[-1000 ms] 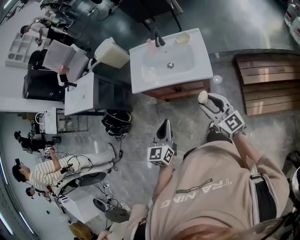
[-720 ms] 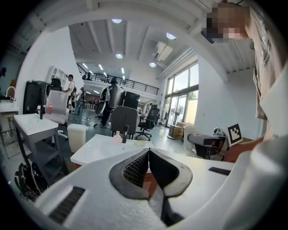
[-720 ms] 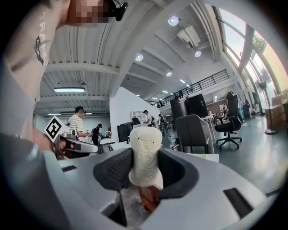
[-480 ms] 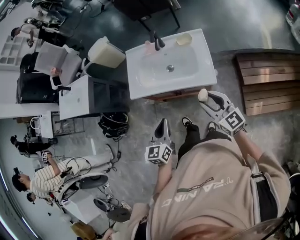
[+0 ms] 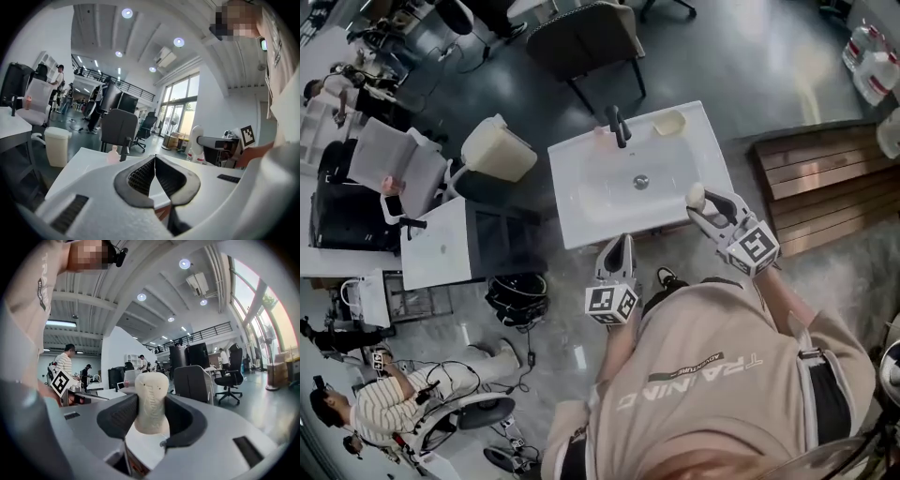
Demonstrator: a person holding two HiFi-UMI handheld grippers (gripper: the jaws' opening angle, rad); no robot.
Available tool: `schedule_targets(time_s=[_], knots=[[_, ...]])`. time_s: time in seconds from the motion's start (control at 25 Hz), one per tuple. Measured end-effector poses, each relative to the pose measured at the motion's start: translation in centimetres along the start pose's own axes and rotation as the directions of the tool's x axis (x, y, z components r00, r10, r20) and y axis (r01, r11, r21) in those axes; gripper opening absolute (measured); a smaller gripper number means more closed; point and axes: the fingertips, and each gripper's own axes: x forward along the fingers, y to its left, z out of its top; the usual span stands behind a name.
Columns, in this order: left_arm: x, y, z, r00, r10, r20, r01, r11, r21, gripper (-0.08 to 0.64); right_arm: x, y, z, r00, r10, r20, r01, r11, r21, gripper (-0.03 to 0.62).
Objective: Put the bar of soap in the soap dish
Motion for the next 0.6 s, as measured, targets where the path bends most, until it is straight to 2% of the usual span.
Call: schedule_targets(time_s=[0.24,0.4,0.6], knots=[[2.2,3.8,0.6,0.992,-0.116,-0.059,0.117,0.993,0.025,0.011,3.2,-1.0,0.0,0.993,-0.113,-0.019,0.113,0.994,0.007,0.166],[3.2,7.6,1.0,0.992,-0.097,-0.086,0.100,0.995,0.025,0.011,4.1,-1.3,-1.0,0.988,-0.141,-0.061,0.142,0.990,0.015,0.166],[5.5,9.5,1.3,0.993,-0.083,-0.089,0.084,0.996,0.008,0.011,5.0,-3.2,-1.8,0.981,-0.174,-0.088,0.176,0.984,0.022,0.166]])
